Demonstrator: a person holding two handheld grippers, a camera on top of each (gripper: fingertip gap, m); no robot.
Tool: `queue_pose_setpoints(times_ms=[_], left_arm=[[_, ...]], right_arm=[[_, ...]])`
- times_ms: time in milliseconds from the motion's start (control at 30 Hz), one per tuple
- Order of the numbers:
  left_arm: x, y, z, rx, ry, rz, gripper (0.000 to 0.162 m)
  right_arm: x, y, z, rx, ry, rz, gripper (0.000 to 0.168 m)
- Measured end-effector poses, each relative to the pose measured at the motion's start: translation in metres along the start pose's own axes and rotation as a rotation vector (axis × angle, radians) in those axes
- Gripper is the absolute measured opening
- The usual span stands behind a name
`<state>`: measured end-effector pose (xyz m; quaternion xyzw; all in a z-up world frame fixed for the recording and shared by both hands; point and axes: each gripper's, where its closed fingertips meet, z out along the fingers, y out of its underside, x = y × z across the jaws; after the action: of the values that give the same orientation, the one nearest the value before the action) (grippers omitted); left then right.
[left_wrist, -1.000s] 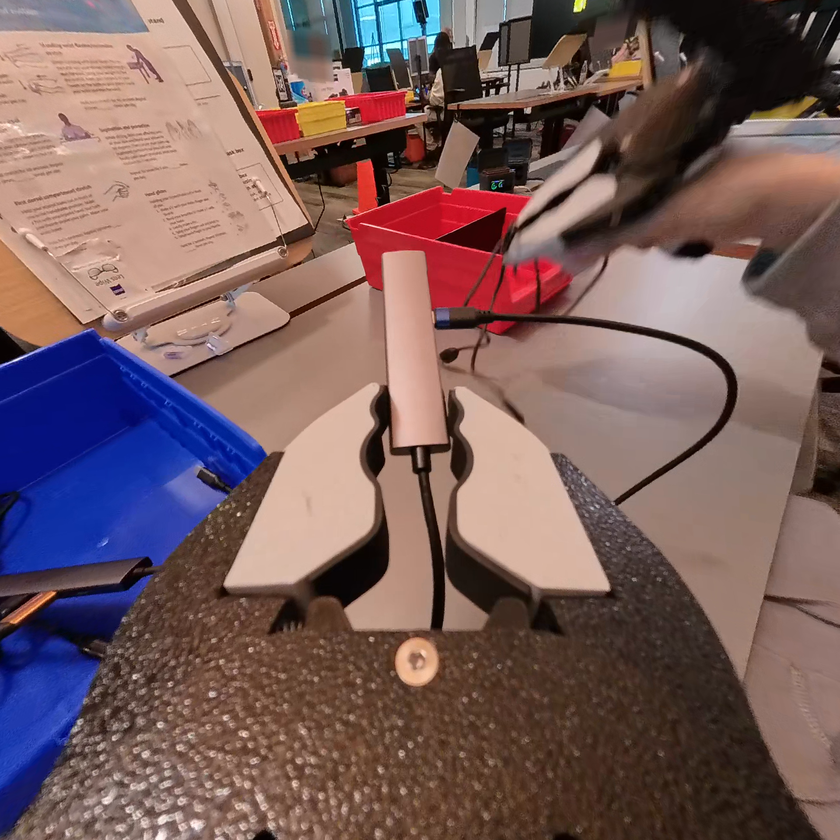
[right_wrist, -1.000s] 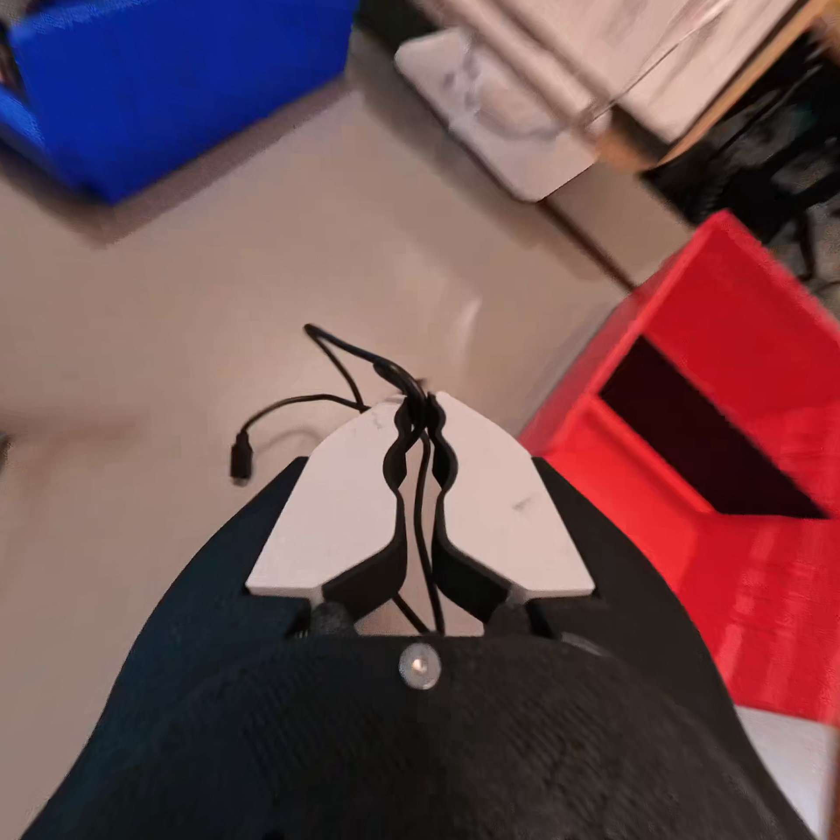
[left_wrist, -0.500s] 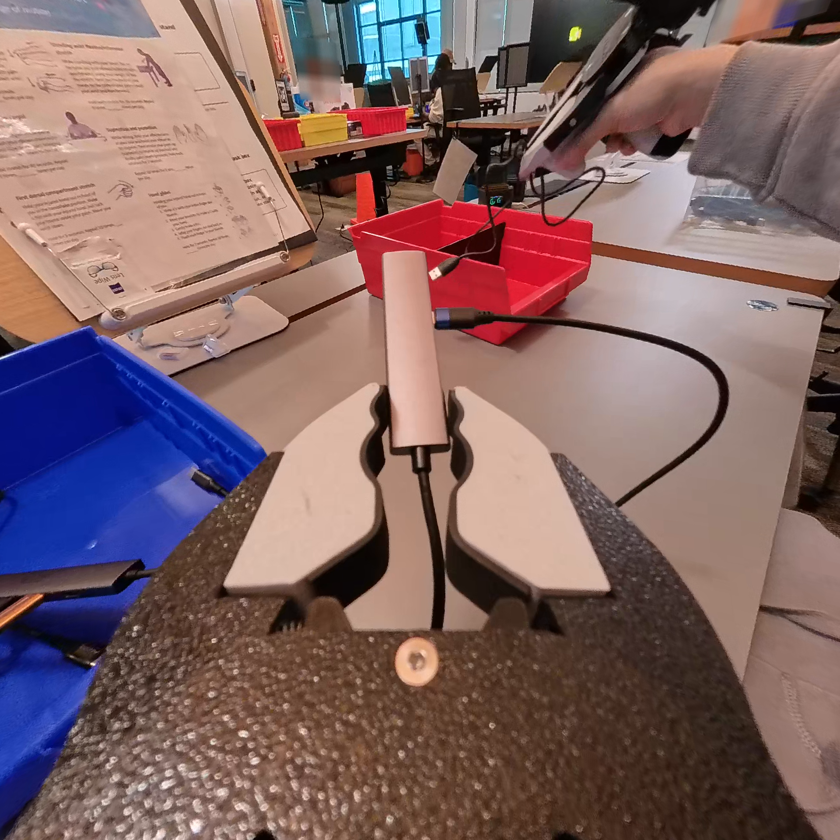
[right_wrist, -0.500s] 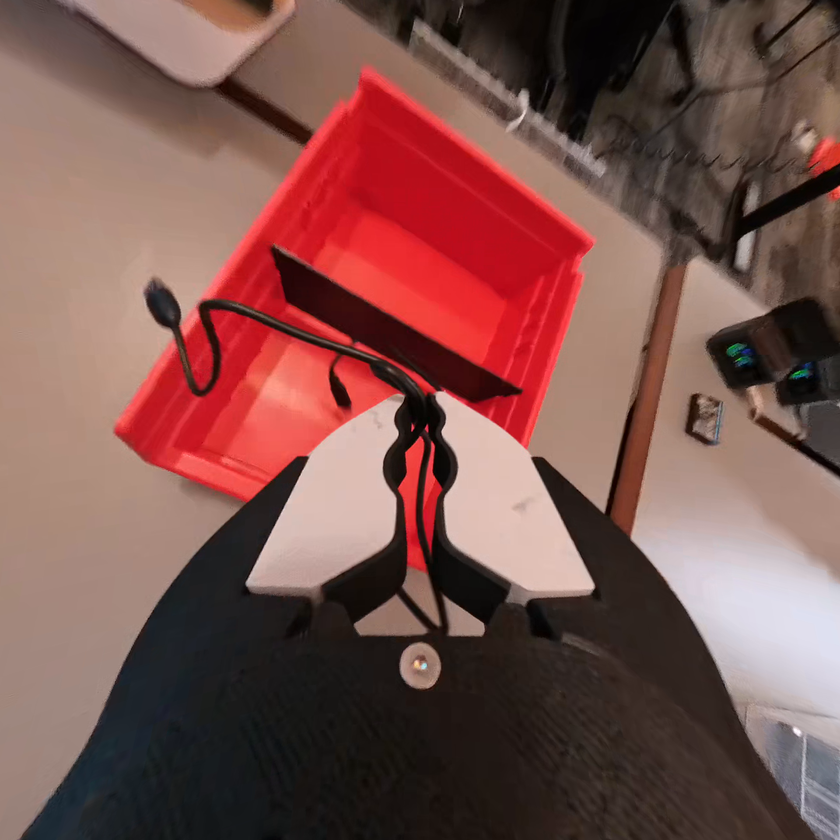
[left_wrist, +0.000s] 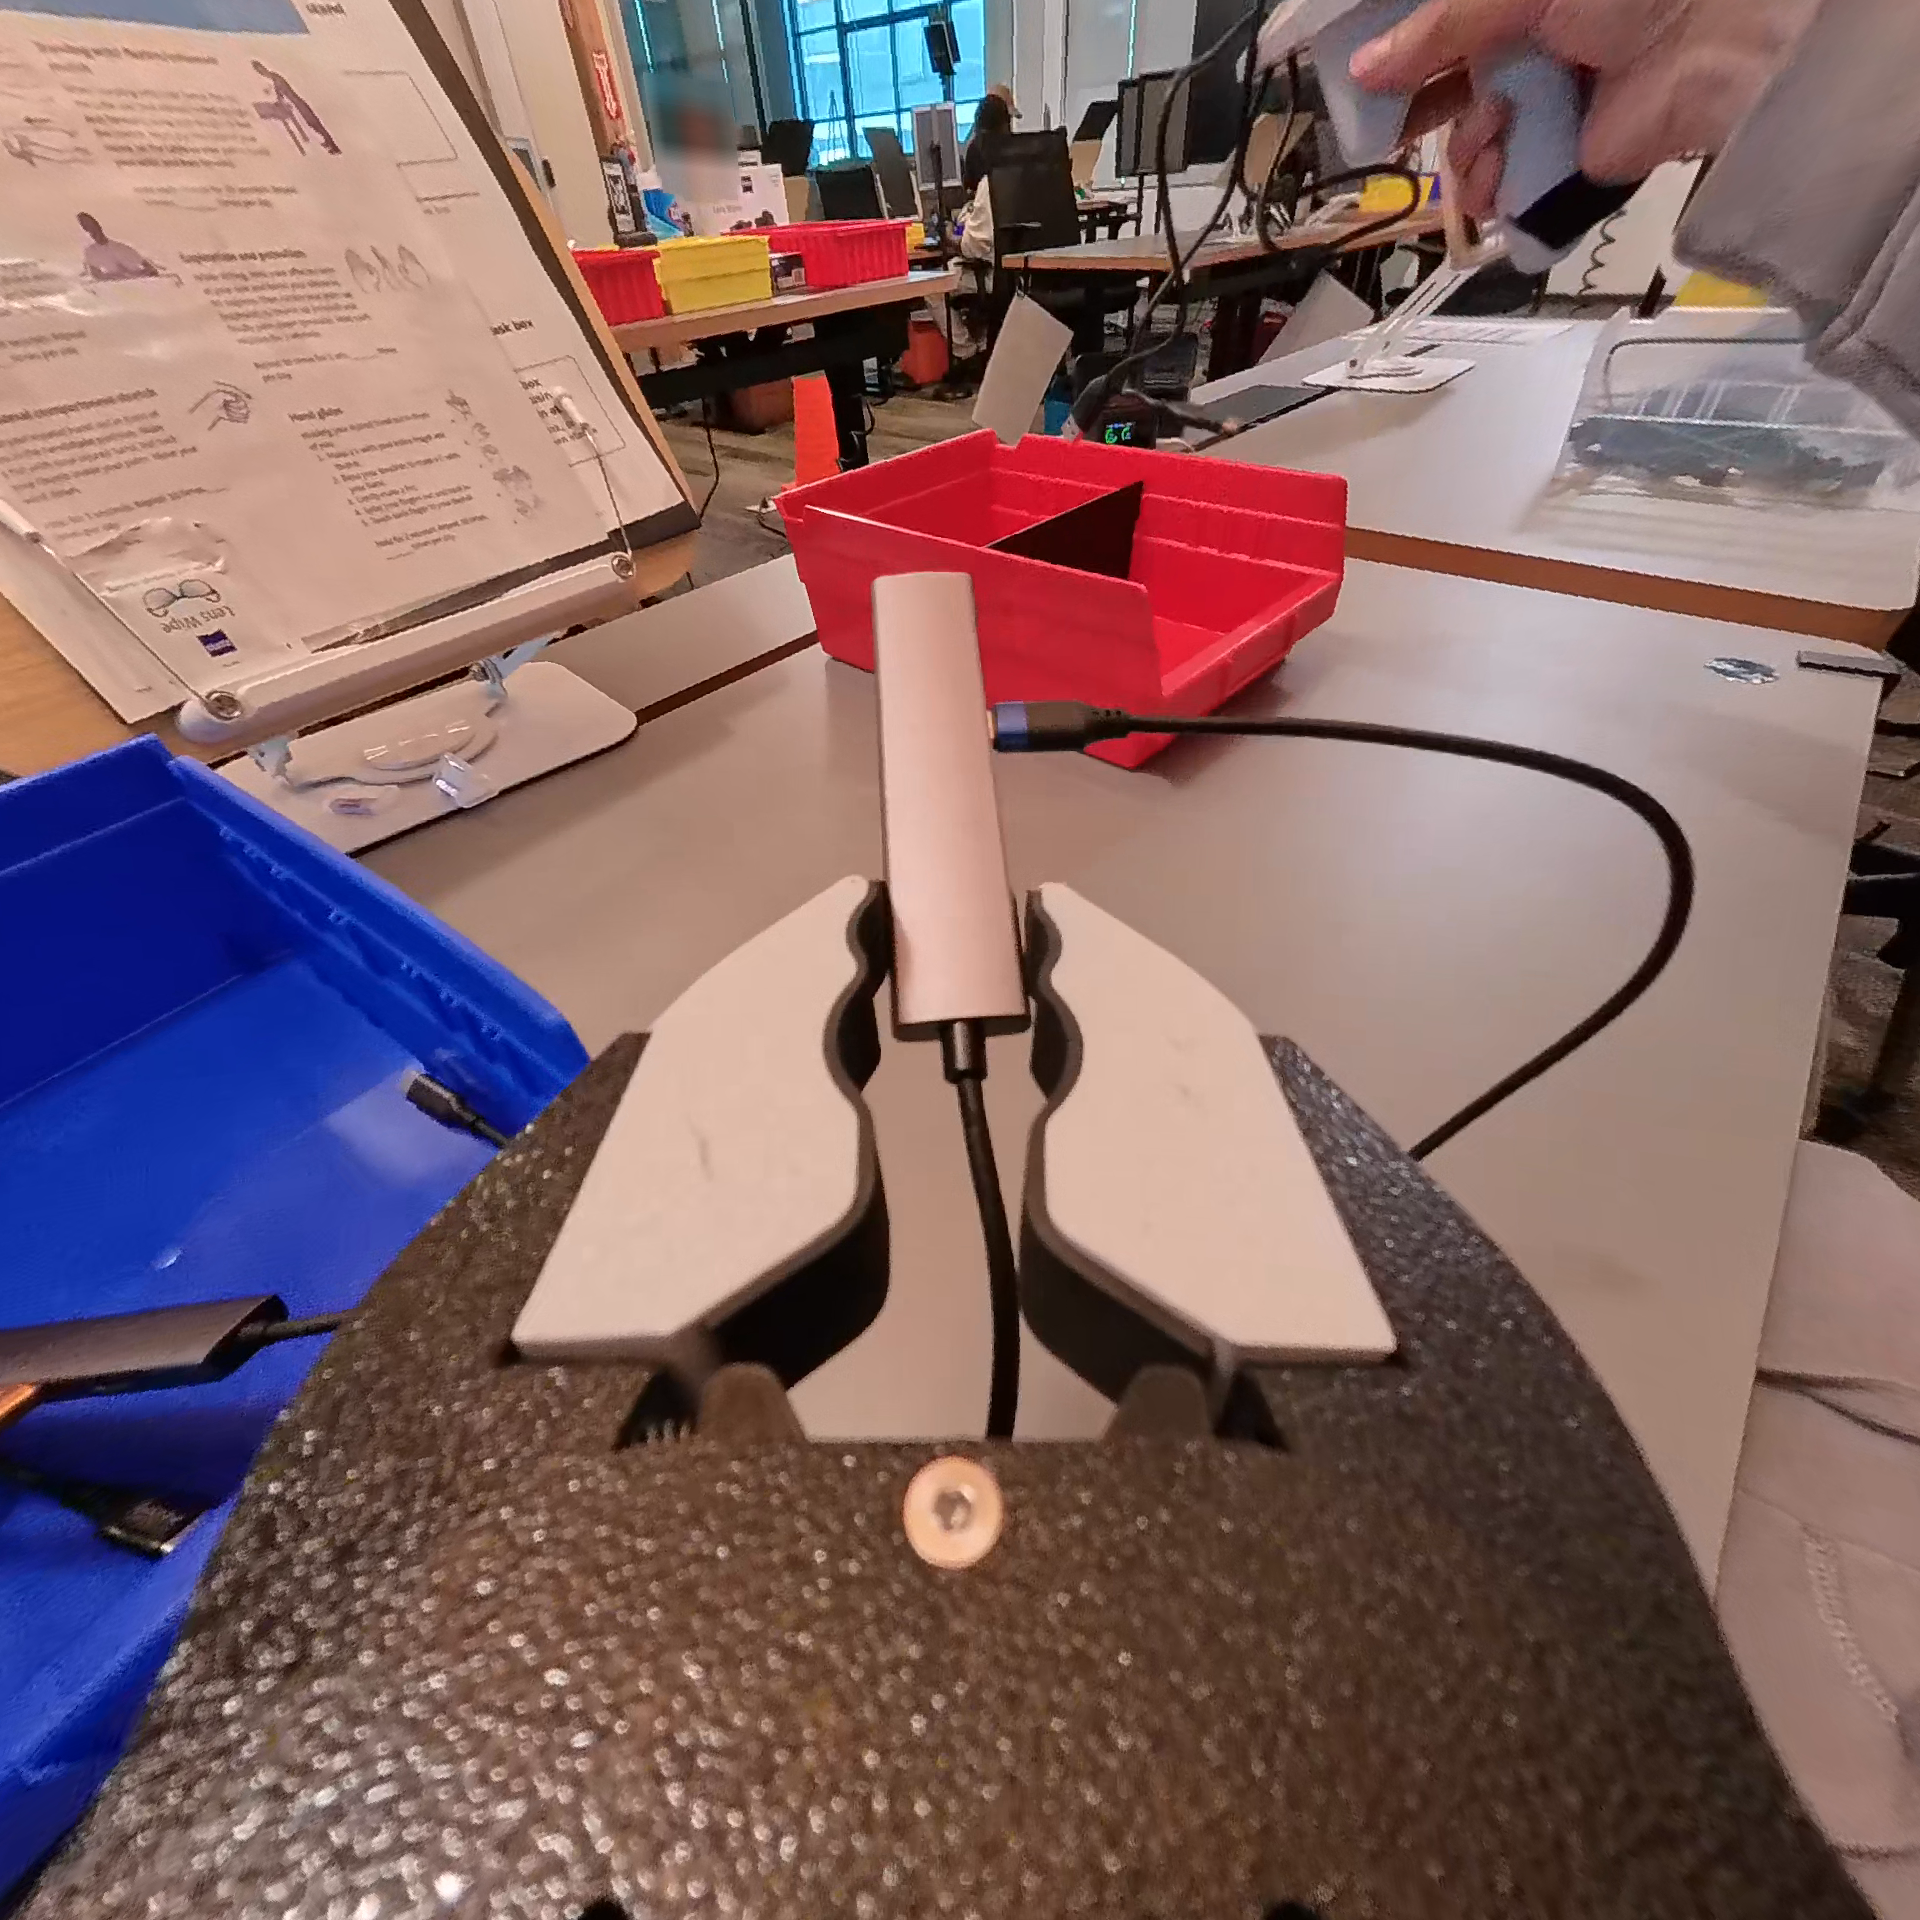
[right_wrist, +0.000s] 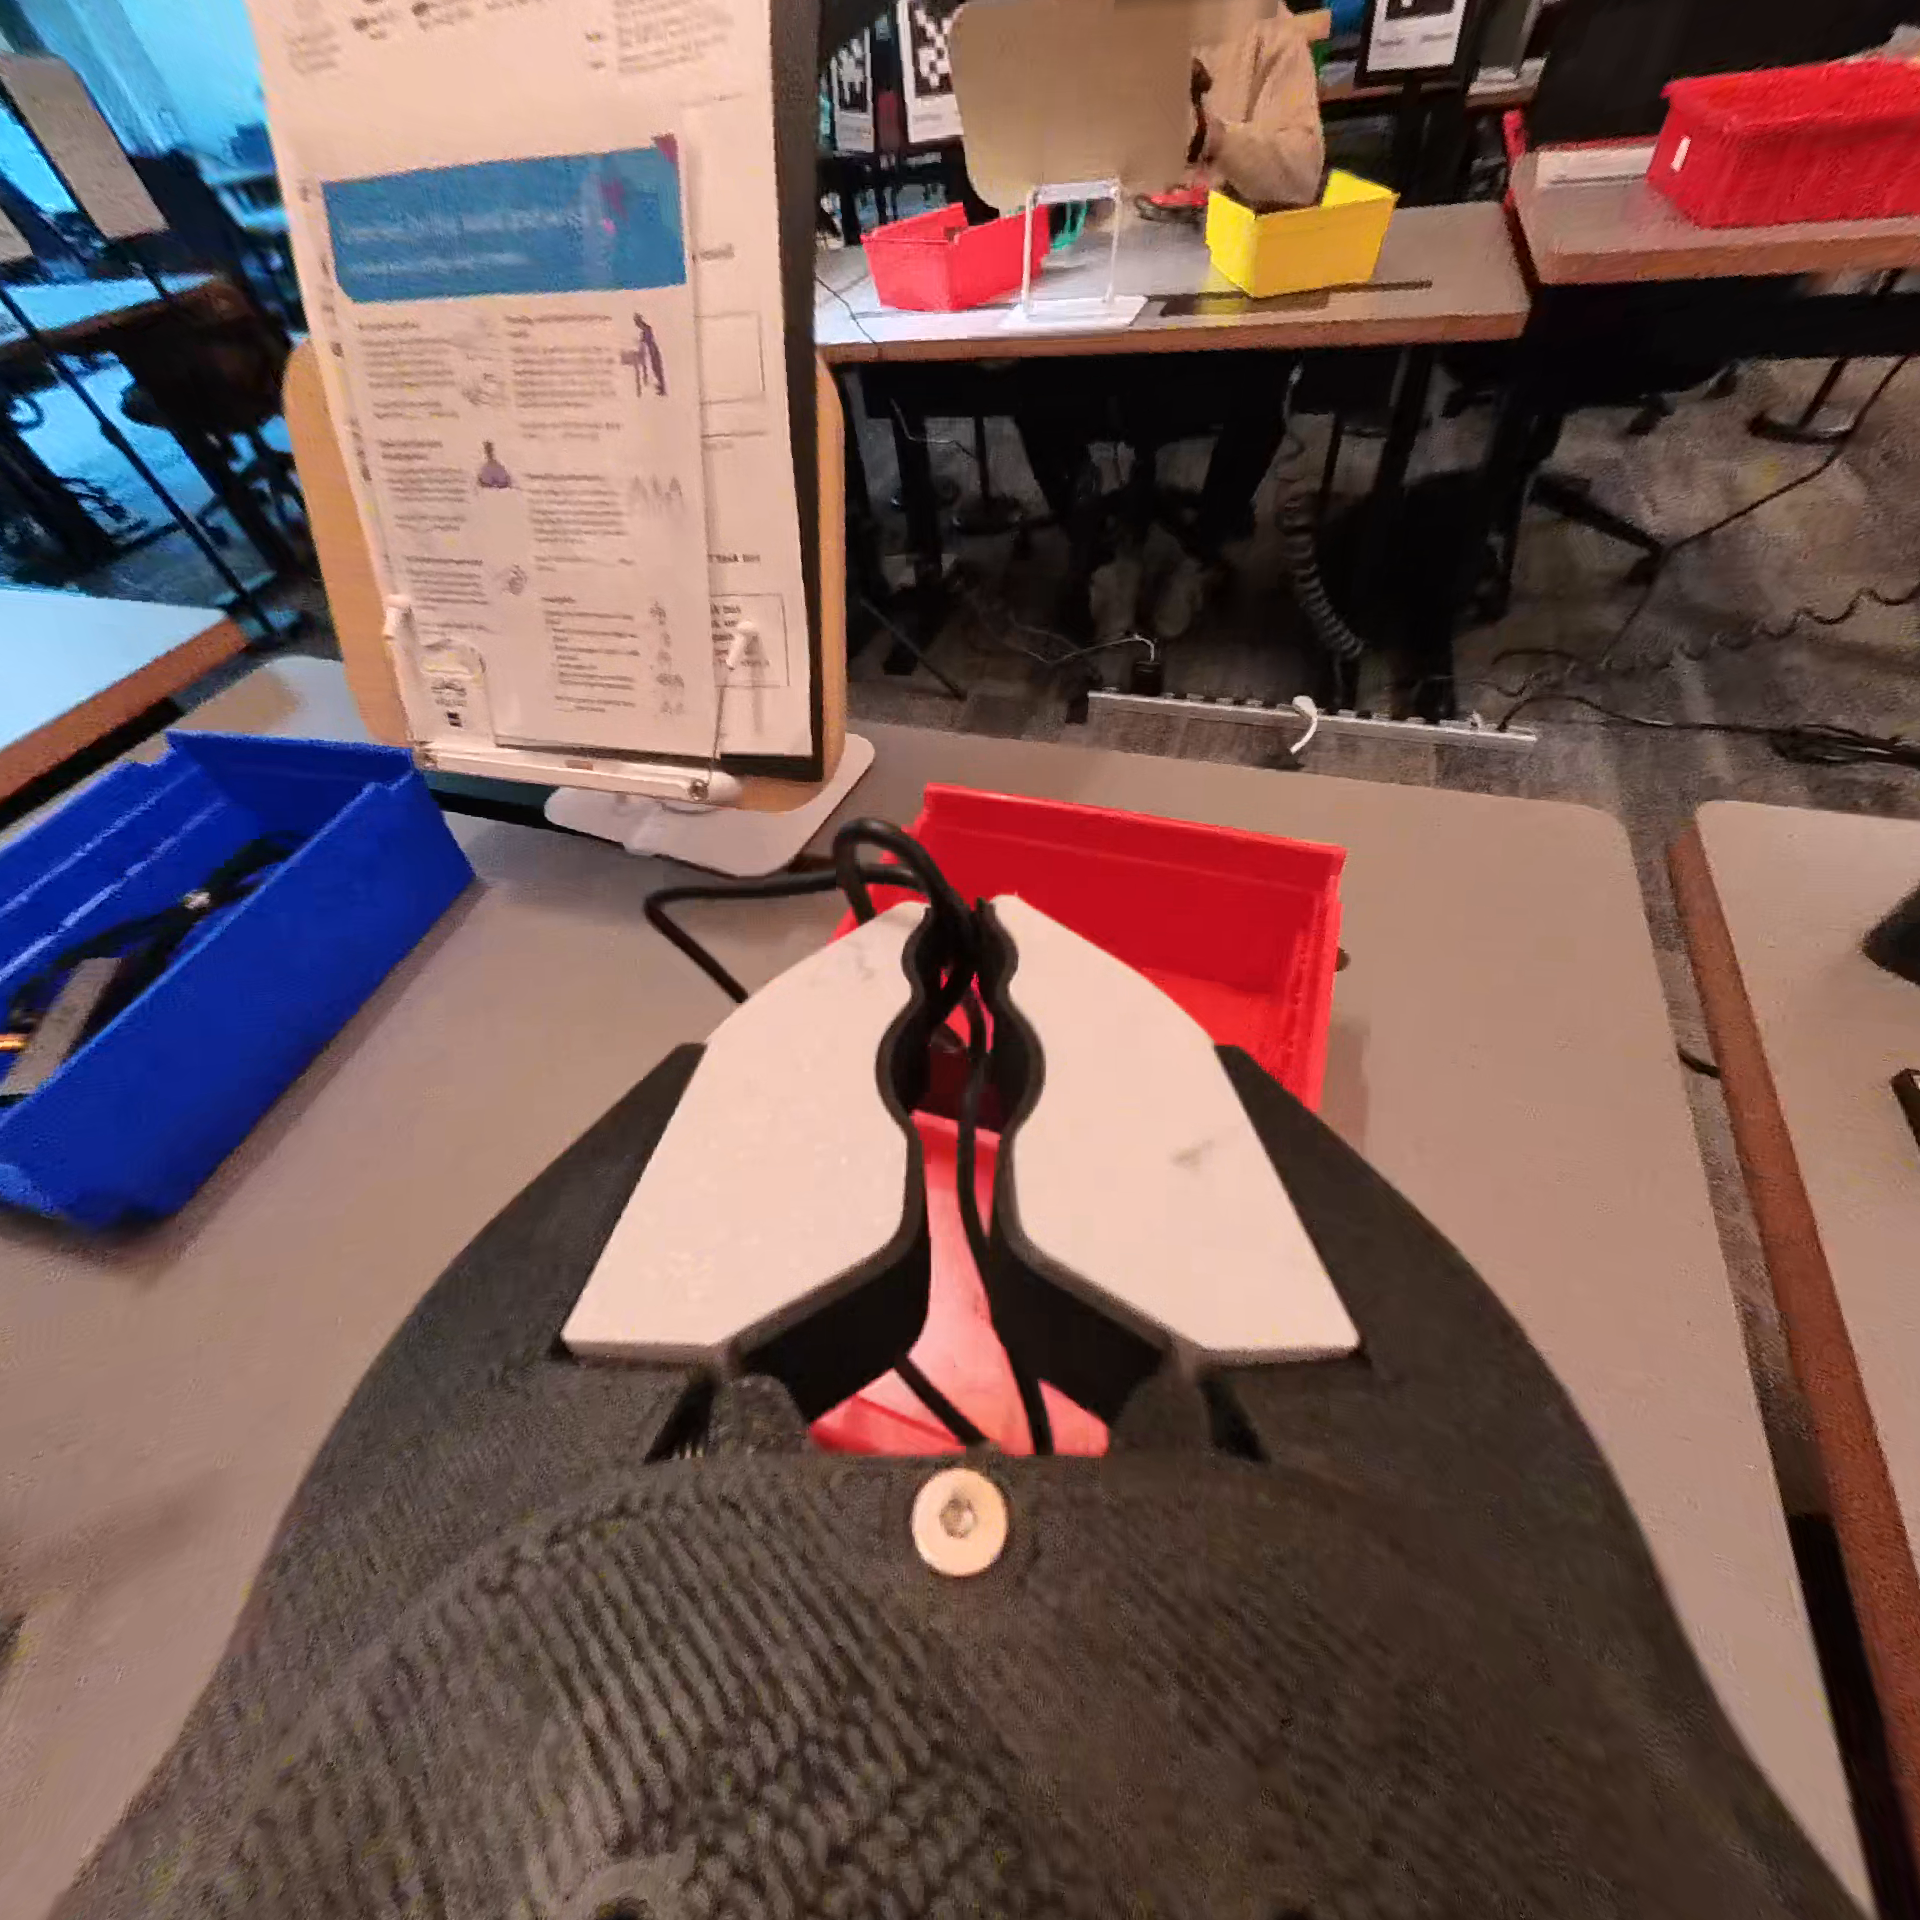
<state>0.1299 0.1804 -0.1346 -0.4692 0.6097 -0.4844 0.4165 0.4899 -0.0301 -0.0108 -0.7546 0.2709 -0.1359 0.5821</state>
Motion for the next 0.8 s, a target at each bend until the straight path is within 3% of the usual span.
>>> queue_pose_setpoints(times_ms=[33,133,233,367,400,500,633,667,733,800], left_arm=[[0.001,0.0,0.001,-0.004,-0.001,0.007,0.025],[0.006,-0.001,0.003,-0.009,0.004,0.031,0.025],[0.011,-0.003,0.003,-0.009,0.014,0.04,0.025],[0.016,-0.002,0.007,-0.016,0.032,0.024,0.025],[0.017,-0.001,0.008,-0.026,0.032,0.014,0.025],[0.02,0.004,0.013,-0.046,0.04,0.0,0.025],[0.028,0.011,0.018,-0.085,0.072,-0.005,0.025],[0.03,0.014,0.02,-0.1,0.076,-0.008,0.025],[0.034,0.021,0.023,-0.132,0.09,-0.01,0.025],[0.037,0.025,0.026,-0.152,0.09,0.002,0.025]], right_arm=[[0.004,0.007,0.003,-0.053,0.032,-0.029,0.006],[0.032,0.05,0.019,-0.265,0.168,-0.137,0.007],[0.035,0.083,0.035,-0.344,0.176,-0.159,0.006],[0.023,0.12,0.049,-0.445,0.144,-0.186,0.05],[0.023,0.12,0.048,-0.442,0.18,-0.226,0.066],[-0.006,0.107,0.035,-0.349,0.171,-0.356,0.091],[-0.105,0.096,0.007,-0.102,-0.098,-0.426,0.086],[-0.106,0.1,0.002,-0.101,-0.03,-0.451,0.08],[-0.094,0.103,-0.007,-0.089,0.16,-0.468,0.091],[-0.082,0.104,-0.011,-0.07,0.268,-0.499,0.077]])
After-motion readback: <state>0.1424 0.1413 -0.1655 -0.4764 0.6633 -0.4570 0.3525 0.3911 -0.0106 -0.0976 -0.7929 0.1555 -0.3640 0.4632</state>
